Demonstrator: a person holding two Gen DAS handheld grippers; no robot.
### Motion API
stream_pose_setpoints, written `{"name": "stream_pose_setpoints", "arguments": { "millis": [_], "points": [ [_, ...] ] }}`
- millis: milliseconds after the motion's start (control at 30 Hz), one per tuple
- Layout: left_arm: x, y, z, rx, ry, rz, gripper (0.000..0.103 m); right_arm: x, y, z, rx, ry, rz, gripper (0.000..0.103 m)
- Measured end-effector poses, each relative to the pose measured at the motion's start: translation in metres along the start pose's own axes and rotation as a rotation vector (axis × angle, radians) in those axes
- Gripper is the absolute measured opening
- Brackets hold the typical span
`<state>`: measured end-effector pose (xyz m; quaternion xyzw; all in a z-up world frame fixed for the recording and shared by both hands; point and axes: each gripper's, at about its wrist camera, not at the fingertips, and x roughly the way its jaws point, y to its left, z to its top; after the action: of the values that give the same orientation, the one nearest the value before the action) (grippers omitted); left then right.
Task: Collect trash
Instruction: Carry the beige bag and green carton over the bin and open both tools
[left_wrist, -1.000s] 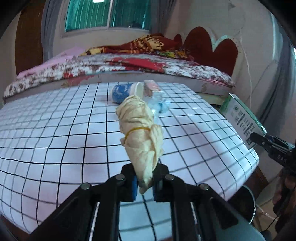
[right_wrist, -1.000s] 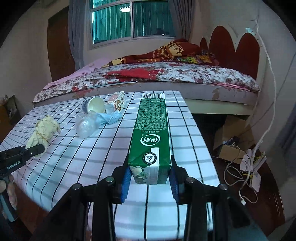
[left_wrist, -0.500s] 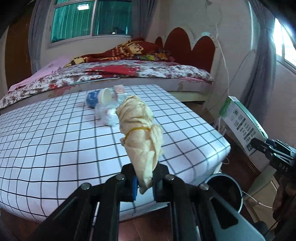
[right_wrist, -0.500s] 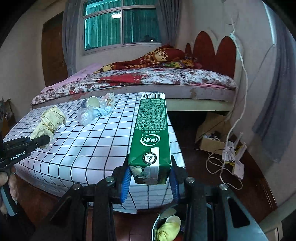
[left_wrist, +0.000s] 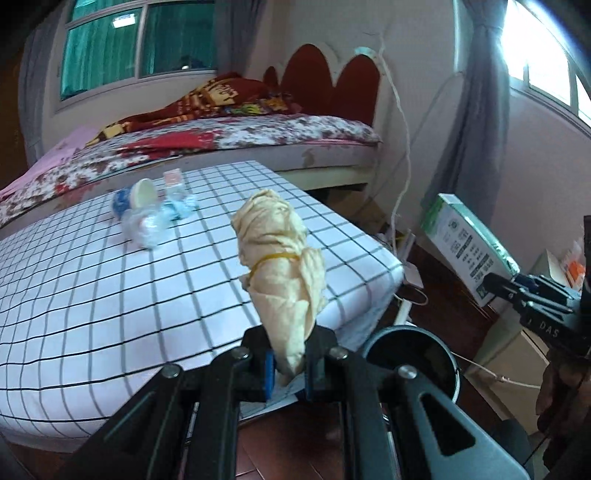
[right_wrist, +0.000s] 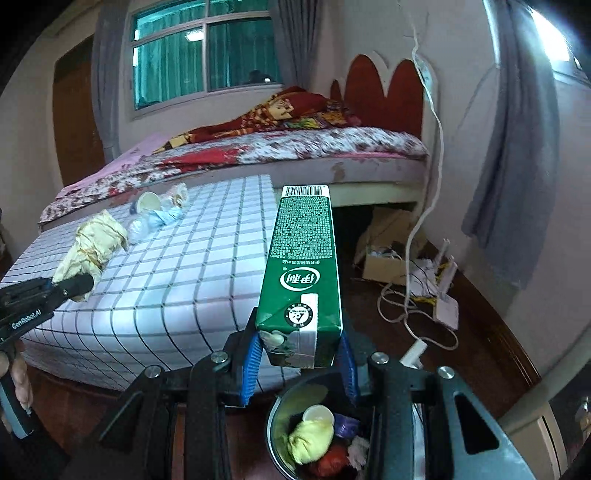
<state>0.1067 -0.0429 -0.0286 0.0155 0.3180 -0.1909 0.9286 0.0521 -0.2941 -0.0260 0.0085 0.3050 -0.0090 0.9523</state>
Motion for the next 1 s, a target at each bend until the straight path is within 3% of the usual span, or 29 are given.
{"name": "stream_pose_setpoints", "arguments": {
  "millis": [533, 800, 1000],
  "points": [
    [0.039, -0.083, -0.019, 0.133, 0.088, -0.152, 0.012, -0.002, -0.055, -0.053, 0.069, 0.095, -0.069, 0.039],
    [0.072, -0.122, -0.042, 0.227, 0.201, -0.247, 0.012, 0.021, -0.067, -0.081, 0.078, 0.199, -0.059, 0.039],
    [0.098, -0.135, -0.06, 0.239, 0.295, -0.313, 0.012, 0.045, -0.076, -0.1, 0.08, 0.313, -0.061, 0.039]
  ]
}}
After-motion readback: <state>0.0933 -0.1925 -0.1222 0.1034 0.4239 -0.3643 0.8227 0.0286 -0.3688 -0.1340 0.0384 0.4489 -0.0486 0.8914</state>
